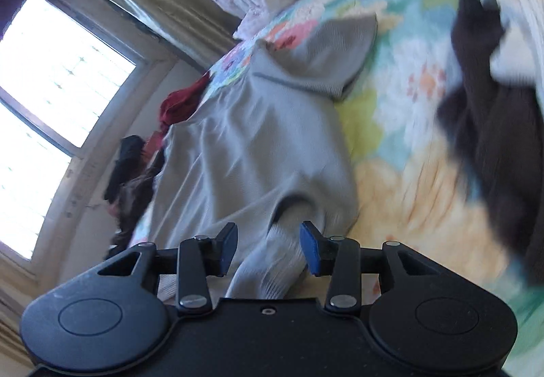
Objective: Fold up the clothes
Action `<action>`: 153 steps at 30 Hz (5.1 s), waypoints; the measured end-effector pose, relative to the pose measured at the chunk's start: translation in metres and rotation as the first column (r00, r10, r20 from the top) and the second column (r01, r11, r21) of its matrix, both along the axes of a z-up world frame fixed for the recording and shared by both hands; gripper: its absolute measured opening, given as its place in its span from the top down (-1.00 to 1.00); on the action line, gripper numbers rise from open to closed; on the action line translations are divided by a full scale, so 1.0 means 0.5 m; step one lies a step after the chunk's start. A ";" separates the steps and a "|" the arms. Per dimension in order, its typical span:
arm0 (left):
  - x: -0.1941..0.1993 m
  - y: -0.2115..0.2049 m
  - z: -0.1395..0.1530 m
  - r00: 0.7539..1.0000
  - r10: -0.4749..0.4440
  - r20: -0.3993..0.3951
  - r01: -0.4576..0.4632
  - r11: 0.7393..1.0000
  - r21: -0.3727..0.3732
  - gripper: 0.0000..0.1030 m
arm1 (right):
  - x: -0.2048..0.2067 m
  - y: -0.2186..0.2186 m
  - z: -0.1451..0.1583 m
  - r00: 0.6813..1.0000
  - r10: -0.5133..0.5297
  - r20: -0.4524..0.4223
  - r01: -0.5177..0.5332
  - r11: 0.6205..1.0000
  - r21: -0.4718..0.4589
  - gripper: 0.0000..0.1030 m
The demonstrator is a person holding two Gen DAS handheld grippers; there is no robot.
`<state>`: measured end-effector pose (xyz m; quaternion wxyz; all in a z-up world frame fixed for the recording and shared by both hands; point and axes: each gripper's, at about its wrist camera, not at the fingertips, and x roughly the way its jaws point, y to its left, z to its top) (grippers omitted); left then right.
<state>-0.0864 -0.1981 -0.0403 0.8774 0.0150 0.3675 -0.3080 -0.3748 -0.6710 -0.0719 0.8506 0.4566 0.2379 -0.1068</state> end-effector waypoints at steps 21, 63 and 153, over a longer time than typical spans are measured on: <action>-0.035 -0.021 0.035 0.989 -0.046 0.138 0.031 0.993 0.110 0.93 | -0.041 0.081 0.062 0.999 -0.035 -0.033 0.026 0.967 -0.255 0.84; 0.010 0.075 -0.047 0.985 -0.022 -0.171 0.019 1.000 -0.020 0.86 | -0.184 0.141 -0.022 0.983 -0.061 -0.176 0.008 0.958 -0.286 0.86; 0.268 -1.246 -0.028 0.881 -0.455 -0.125 0.447 0.890 -0.093 0.86 | 0.322 -0.493 0.097 0.978 -0.150 -0.143 0.088 0.924 -0.372 -0.07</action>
